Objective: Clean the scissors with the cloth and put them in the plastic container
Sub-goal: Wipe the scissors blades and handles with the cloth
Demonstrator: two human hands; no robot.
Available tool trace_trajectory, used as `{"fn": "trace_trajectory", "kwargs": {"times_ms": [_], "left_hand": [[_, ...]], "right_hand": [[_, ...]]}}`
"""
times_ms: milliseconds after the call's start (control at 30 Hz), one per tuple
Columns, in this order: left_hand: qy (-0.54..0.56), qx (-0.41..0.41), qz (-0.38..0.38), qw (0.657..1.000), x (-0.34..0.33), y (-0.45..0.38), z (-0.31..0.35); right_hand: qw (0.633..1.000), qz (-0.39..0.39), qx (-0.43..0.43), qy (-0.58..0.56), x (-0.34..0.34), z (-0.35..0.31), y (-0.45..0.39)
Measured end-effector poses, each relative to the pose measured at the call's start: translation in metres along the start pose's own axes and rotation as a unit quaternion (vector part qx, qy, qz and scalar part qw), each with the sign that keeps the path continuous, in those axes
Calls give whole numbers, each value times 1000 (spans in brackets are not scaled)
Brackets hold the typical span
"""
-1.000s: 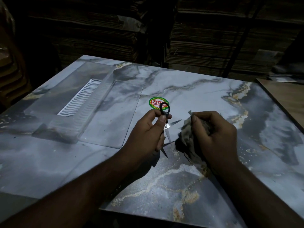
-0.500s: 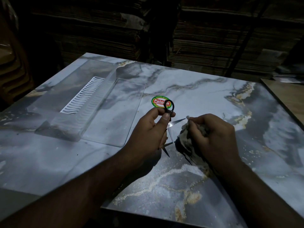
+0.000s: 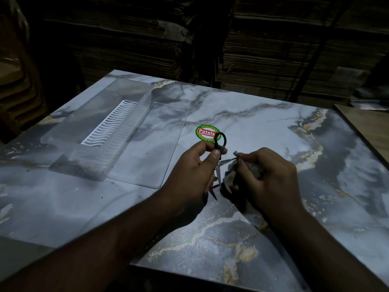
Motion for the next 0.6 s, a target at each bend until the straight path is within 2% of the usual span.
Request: {"fn": "trace_trajectory", "kwargs": {"times_ms": [133,267,467,600], "left_hand": [[-36,-16,-11,999,-2,1,1],[-21,4,-1,1000,1,-1,-1],[-57,11,-19,998,1,-1,-2],[-40,22,-22,999,1,-2,-1]], "right_hand": [[996,39,-67,-53,12,9,-2],[994,62,-9,-84,16,-7,1],[994,-45,96,-33,-1,-13,7],[990,-65,124,-27,-2,-13,9]]}}
Point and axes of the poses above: each hand's wrist, its own y-axis away from the middle knuckle, its own x-axis out of the back of the hand, z = x × y, the point moved 3 cm from there along -y, towards the middle knuckle, and after that the axes turned 4 degrees about -x, right-handed, at the moved point
